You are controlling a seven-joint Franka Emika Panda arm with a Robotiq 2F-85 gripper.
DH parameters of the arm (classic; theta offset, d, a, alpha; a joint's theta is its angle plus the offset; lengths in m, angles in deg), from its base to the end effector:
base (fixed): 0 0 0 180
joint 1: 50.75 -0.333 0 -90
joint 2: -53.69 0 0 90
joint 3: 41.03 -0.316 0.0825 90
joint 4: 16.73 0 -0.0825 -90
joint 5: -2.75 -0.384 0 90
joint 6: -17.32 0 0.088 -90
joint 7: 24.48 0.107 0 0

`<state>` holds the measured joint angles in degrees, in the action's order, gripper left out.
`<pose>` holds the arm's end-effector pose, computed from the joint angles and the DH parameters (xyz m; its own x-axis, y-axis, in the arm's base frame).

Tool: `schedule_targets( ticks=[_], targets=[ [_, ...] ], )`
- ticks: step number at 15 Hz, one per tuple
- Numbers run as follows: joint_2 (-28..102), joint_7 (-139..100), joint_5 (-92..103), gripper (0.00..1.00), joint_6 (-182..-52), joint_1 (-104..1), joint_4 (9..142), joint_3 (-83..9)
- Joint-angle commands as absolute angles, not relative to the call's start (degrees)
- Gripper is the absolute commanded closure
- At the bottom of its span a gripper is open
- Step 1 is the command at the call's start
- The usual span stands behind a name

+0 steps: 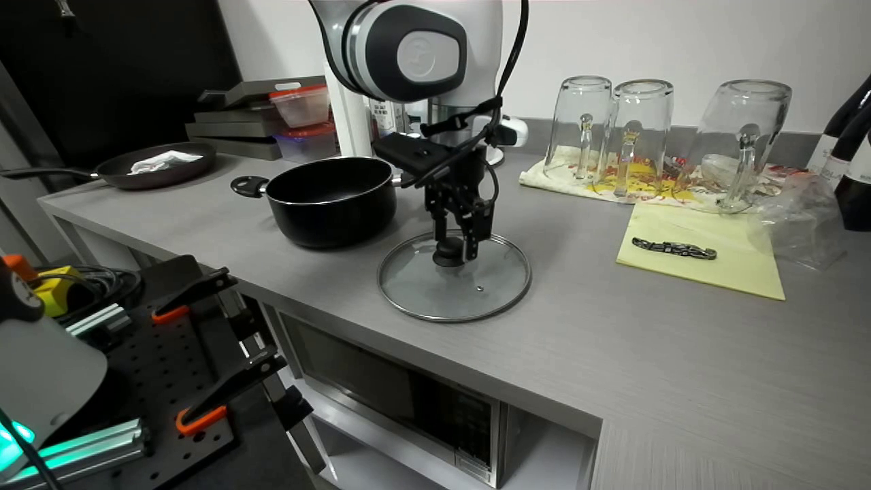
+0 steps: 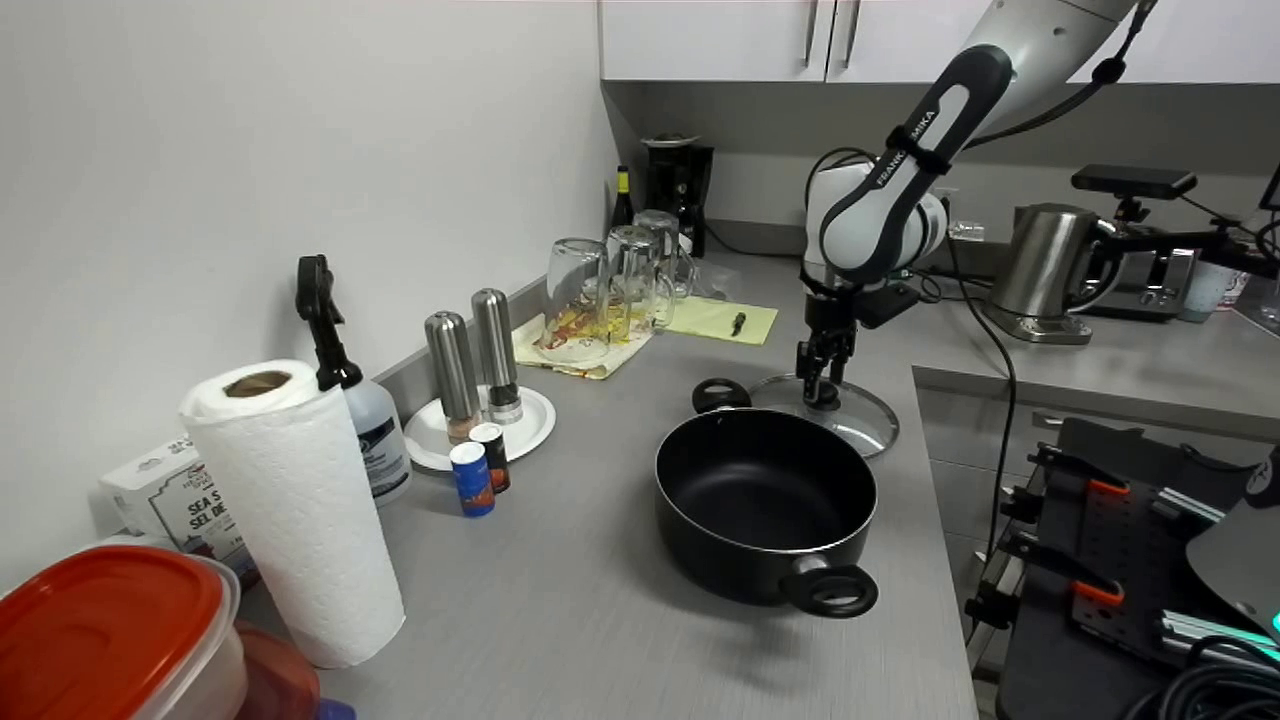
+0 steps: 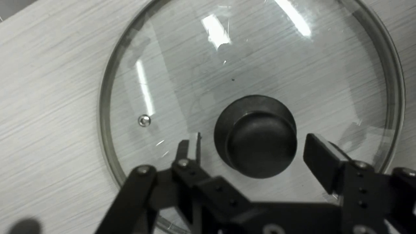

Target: Put the lid on the pot

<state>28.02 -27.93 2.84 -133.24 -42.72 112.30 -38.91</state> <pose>0.5216 -0.0942 0.1573 0.9910 -0.1124 -0.0728 -0.1118 -0.9937 0.0123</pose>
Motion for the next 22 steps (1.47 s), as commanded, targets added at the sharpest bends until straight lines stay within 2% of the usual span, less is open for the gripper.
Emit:
schedule_targets(
  ticks=[1, 4, 5, 12, 16, 22],
  targets=[
    [27.6, -29.9, 0.6, 0.47, -134.2, -42.0, 111.9, -39.9],
    [27.8, -30.1, 0.2, 0.72, -134.1, -41.8, 111.9, -40.3],
    [28.0, -30.2, 0.1, 0.75, -134.0, -41.7, 112.0, -40.3],
    [36.9, -29.4, 2.4, 0.75, -131.6, -42.1, 115.4, -38.0],
    [46.4, -29.4, 6.3, 0.75, -128.9, -42.8, 118.4, -35.5],
    [62.4, -34.1, 9.8, 0.75, -121.5, -44.4, 121.9, -36.8]
  ],
)
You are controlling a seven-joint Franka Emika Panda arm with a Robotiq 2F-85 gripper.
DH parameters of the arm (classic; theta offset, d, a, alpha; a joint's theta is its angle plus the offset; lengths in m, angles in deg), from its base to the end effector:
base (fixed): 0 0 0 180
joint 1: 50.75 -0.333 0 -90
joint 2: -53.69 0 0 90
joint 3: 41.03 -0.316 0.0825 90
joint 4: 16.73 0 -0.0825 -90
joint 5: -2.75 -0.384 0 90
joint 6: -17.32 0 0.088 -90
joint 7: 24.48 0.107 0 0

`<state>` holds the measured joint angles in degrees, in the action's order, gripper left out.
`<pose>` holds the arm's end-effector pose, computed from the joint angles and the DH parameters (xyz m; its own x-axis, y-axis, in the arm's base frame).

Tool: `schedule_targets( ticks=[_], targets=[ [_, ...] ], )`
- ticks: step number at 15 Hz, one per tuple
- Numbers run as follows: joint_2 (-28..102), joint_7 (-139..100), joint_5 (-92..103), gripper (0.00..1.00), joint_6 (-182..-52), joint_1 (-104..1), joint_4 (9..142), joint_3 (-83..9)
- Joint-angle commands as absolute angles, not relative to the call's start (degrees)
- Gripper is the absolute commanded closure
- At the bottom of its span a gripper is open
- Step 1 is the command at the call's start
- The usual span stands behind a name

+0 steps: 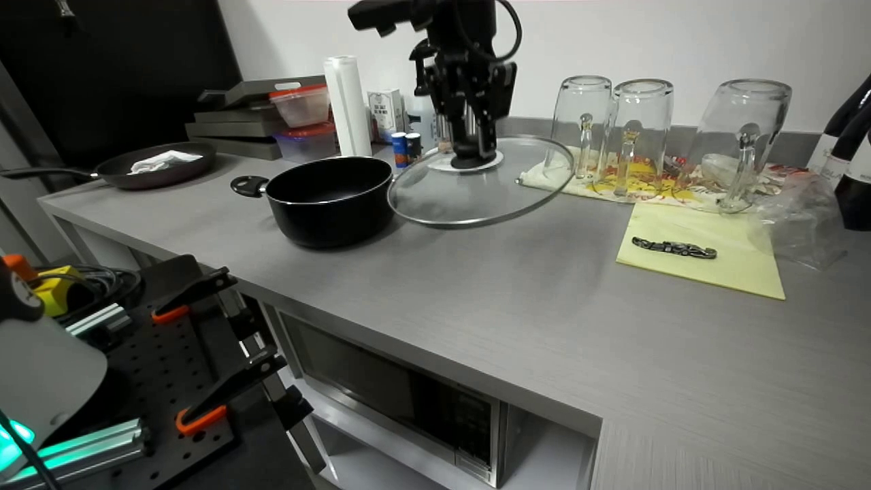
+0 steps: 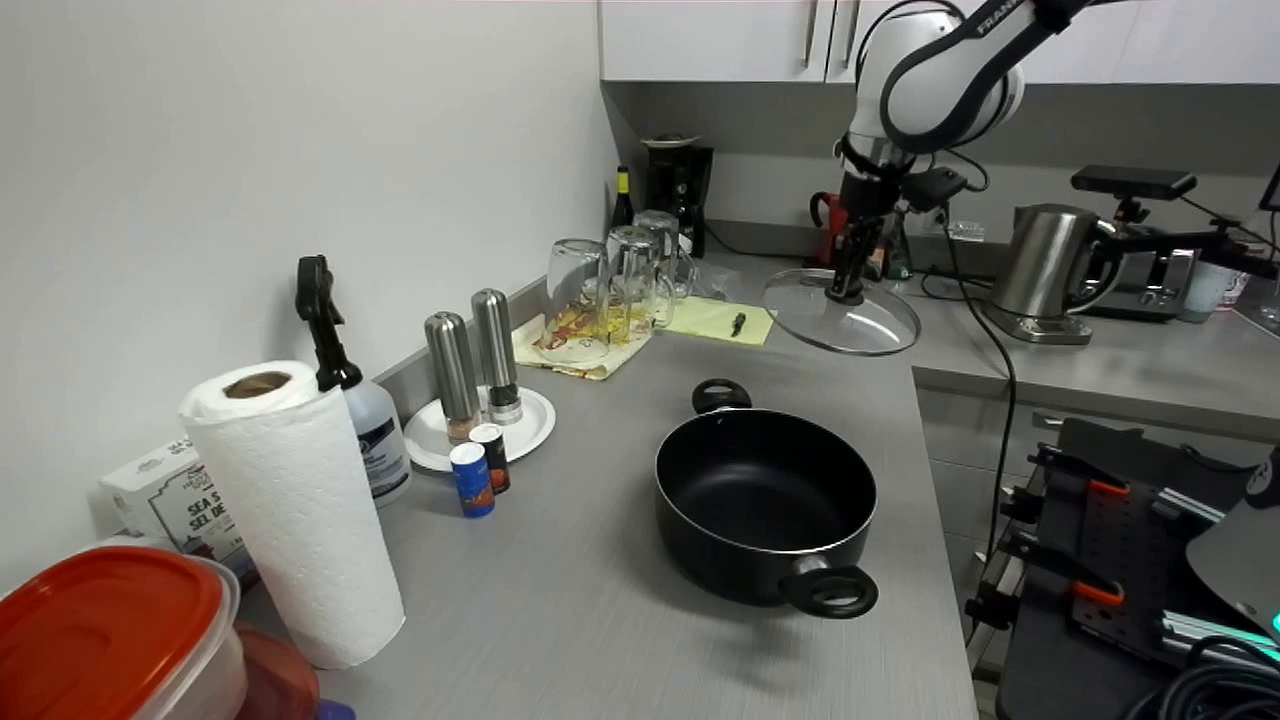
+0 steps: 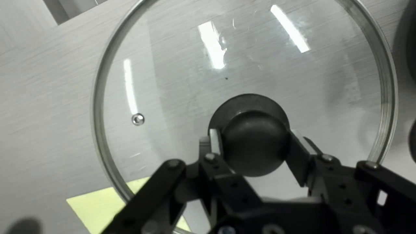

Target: Put the lid on the pot

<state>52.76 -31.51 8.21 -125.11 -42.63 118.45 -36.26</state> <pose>0.4997 -0.1139 0.3314 0.9948 -0.0257 0.0985 -0.0337 -0.9962 0.0800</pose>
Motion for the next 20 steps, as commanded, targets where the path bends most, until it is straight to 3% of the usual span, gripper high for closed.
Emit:
schedule_targets(
  ticks=[1, 8, 20],
  targets=[
    [64.6, -35.2, 9.6, 0.75, -120.2, -45.1, 122.2, -37.3],
    [71.0, -37.3, 9.4, 0.75, -114.6, -52.6, 122.1, -42.4],
    [64.3, -37.0, 9.3, 0.75, -115.0, -61.7, 121.1, -50.0]
  ],
)
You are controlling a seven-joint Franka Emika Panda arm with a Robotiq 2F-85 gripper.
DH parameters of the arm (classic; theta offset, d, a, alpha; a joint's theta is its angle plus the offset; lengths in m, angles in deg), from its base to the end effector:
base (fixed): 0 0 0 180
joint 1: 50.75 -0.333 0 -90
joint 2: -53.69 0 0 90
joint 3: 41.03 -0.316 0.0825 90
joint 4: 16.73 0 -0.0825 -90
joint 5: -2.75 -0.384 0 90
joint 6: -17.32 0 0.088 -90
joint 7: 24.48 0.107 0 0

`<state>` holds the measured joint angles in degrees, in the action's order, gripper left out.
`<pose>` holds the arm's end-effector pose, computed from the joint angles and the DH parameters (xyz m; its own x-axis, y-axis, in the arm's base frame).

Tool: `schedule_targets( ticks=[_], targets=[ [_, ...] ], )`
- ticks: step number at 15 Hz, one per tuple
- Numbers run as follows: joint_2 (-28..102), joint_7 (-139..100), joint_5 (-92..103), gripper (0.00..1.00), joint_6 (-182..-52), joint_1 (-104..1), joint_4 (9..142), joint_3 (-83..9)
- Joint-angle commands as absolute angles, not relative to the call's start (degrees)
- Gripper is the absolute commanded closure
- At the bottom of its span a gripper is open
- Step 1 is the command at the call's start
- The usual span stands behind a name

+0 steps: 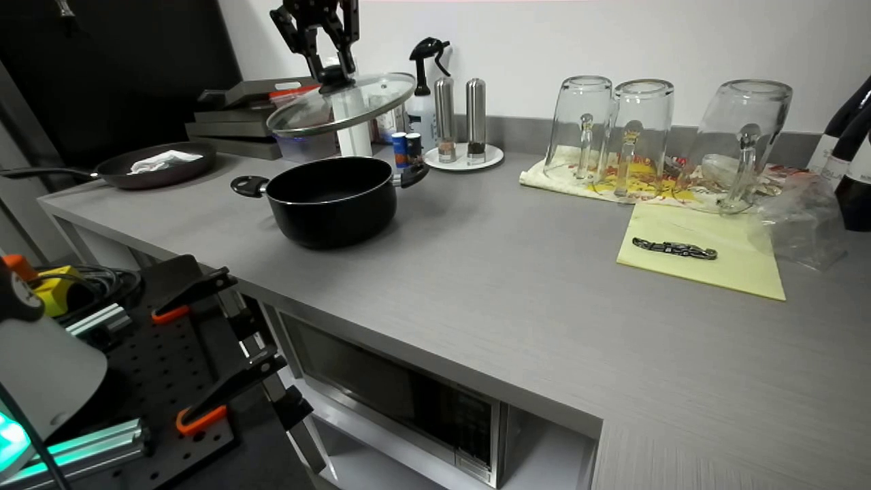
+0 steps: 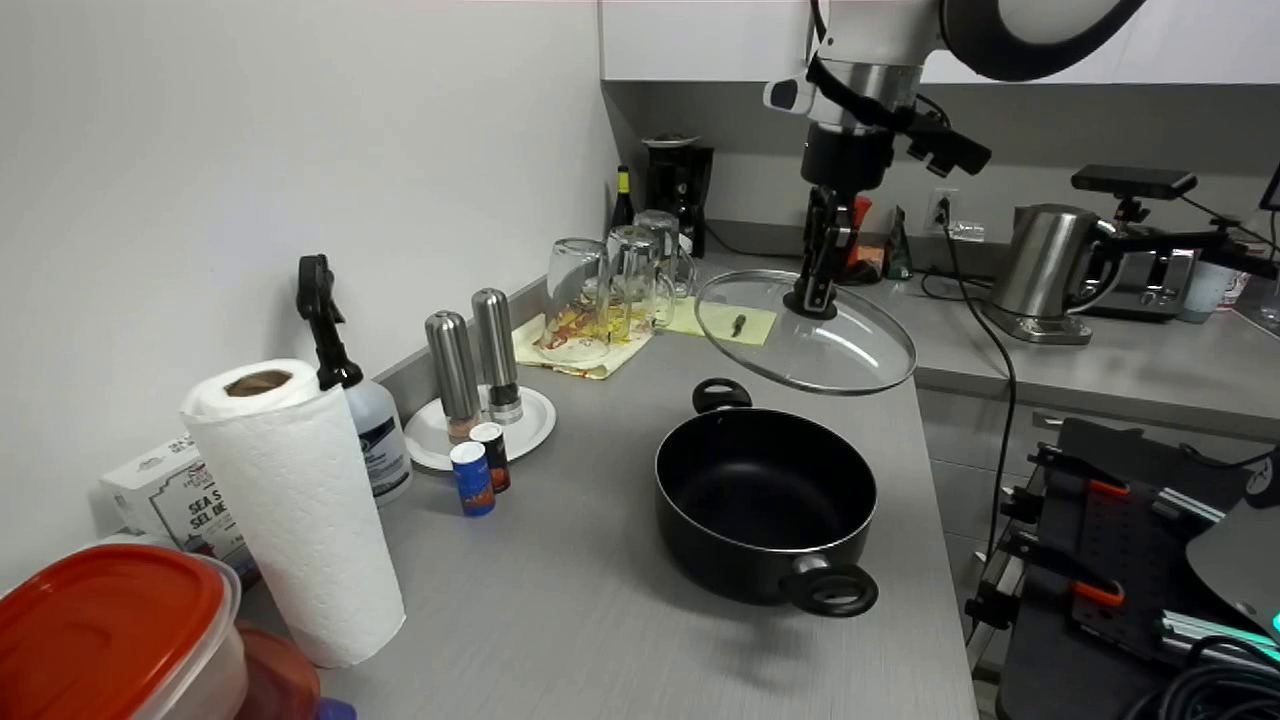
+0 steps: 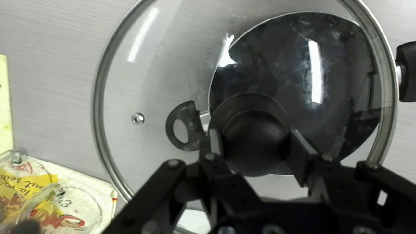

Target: Put the lid on the pot

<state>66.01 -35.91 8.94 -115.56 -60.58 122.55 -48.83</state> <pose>0.4469 0.1403 0.3962 0.8344 0.5465 0.0712 0.5353 -0.8344 0.1315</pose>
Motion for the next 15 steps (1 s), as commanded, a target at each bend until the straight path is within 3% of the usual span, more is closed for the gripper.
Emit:
schedule_targets(
  ticks=[1, 15],
  targets=[
    [63.3, -36.7, 9.7, 0.75, -115.4, -62.0, 121.0, -50.6],
    [49.3, -37.1, 12.3, 0.75, -118.6, -63.6, 116.0, -53.7]
  ],
)
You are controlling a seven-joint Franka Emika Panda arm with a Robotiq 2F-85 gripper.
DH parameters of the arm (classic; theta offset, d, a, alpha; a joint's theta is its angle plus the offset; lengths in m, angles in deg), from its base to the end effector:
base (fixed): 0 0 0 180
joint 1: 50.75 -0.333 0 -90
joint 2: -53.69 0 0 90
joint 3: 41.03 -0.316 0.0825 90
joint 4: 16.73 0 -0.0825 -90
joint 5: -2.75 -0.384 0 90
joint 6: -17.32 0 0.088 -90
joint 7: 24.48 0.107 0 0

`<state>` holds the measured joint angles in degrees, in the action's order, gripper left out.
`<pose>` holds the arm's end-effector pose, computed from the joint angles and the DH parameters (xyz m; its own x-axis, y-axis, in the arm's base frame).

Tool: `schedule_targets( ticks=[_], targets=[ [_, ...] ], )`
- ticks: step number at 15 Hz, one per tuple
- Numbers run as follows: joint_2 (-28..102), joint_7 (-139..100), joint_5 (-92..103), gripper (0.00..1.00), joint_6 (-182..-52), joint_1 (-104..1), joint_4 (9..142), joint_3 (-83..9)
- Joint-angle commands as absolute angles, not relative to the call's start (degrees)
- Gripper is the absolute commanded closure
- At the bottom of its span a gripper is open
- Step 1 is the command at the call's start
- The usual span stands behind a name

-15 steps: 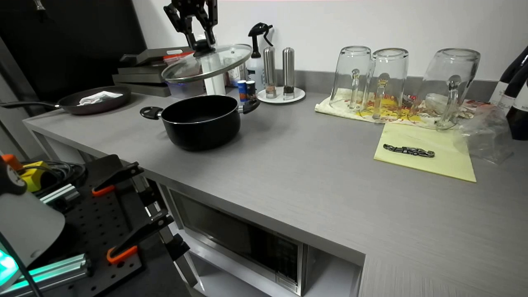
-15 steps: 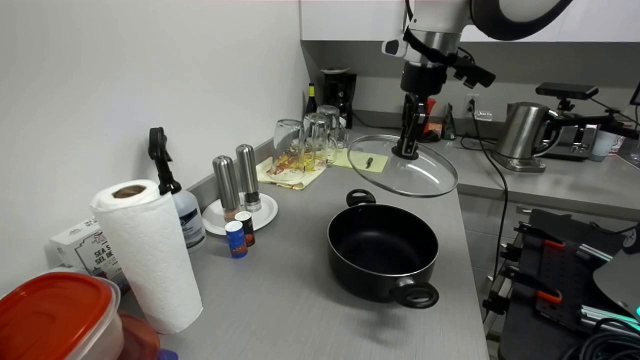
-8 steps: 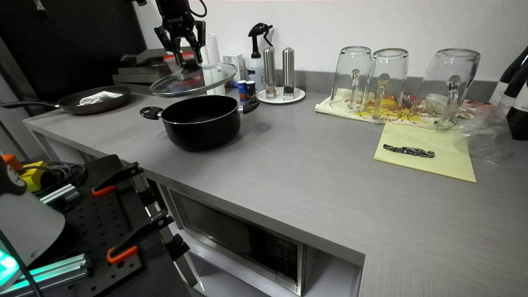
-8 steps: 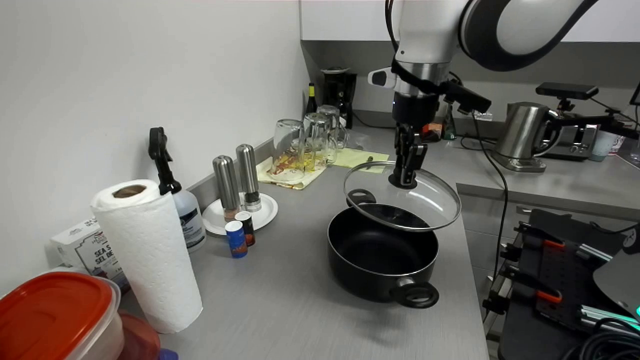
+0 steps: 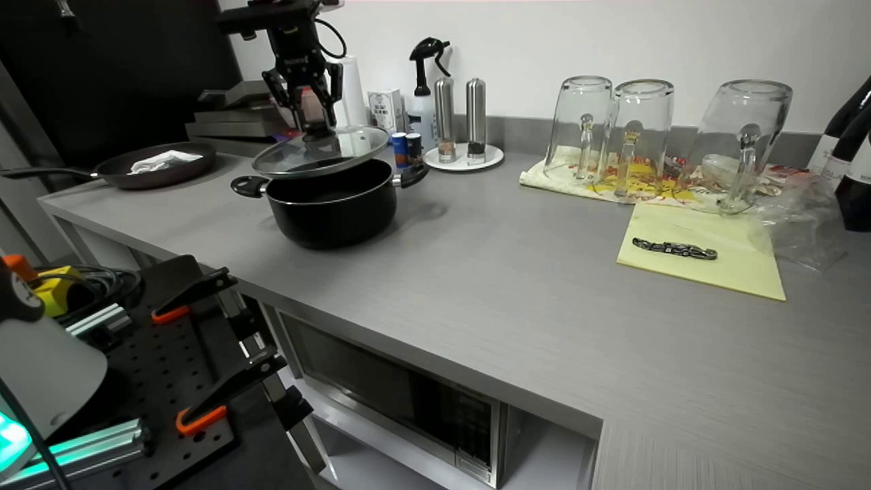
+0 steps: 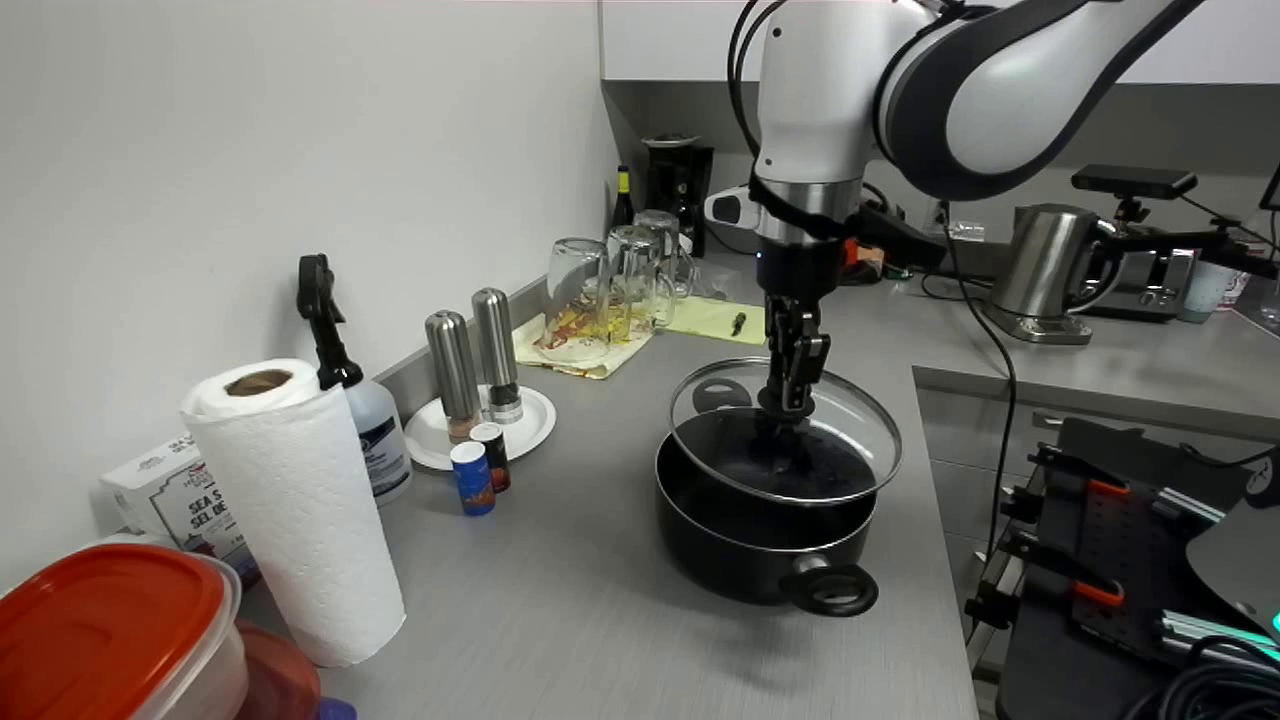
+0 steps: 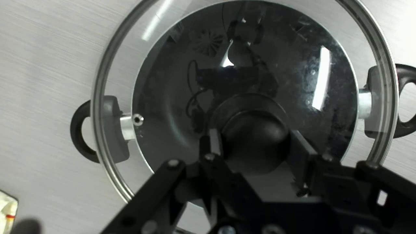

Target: Put the lid on the pot

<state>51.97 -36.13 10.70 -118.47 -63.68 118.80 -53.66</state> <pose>0.4504 0.2137 0.3116 0.7321 0.6797 -0.0458 0.6809 -0.7280 0.0798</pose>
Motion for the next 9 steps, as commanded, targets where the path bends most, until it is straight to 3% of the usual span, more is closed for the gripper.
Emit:
schedule_targets(
  ticks=[1, 9],
  targets=[
    [48.6, -37.2, 12.4, 0.75, -118.8, -63.6, 115.6, -53.7],
    [43.1, -36.8, 14.3, 0.75, -119.5, -63.5, 112.6, -53.4]
  ],
)
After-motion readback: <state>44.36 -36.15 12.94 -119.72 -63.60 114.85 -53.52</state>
